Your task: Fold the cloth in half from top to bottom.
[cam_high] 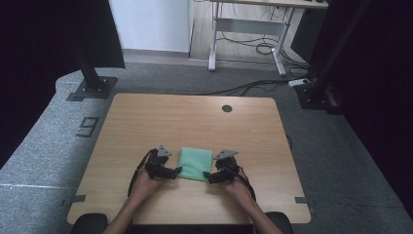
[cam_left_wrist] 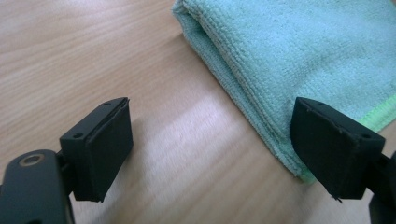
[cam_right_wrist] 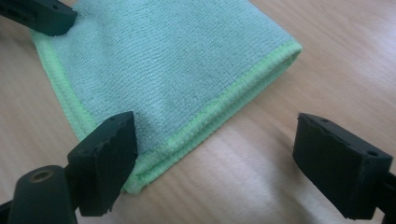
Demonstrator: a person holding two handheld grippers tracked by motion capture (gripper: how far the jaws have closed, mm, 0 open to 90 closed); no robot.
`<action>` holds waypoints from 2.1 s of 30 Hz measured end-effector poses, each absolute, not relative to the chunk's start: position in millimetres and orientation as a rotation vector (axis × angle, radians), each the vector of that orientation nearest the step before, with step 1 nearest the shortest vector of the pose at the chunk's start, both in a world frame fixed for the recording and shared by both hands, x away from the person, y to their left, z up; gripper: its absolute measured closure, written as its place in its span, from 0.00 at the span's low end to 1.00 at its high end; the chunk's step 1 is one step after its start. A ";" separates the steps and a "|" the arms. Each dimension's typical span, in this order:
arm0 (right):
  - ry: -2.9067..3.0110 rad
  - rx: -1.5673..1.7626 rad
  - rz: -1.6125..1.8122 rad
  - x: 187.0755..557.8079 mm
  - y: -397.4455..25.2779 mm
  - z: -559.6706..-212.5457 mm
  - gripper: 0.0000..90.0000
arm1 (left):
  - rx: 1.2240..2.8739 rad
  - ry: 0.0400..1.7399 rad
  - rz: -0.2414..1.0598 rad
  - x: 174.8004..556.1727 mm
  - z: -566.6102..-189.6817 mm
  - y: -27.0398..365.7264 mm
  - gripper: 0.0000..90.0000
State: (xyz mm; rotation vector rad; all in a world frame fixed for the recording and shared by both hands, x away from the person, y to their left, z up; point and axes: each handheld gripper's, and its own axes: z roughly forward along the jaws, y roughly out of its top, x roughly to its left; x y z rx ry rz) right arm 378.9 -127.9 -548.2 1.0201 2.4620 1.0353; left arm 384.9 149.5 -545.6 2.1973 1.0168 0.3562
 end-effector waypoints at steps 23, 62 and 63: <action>2.386 1.116 1.069 424.6 -140.0 -551.8 0.17 | 2.143 1.092 0.389 418.5 -547.8 139.6 0.14; 2.401 1.021 1.130 384.2 -168.7 -513.7 0.00 | 2.162 0.961 0.422 362.0 -508.0 174.5 0.01; 2.401 1.015 1.124 382.1 -169.7 -512.4 0.00 | 2.168 0.956 0.426 360.1 -507.9 176.6 0.00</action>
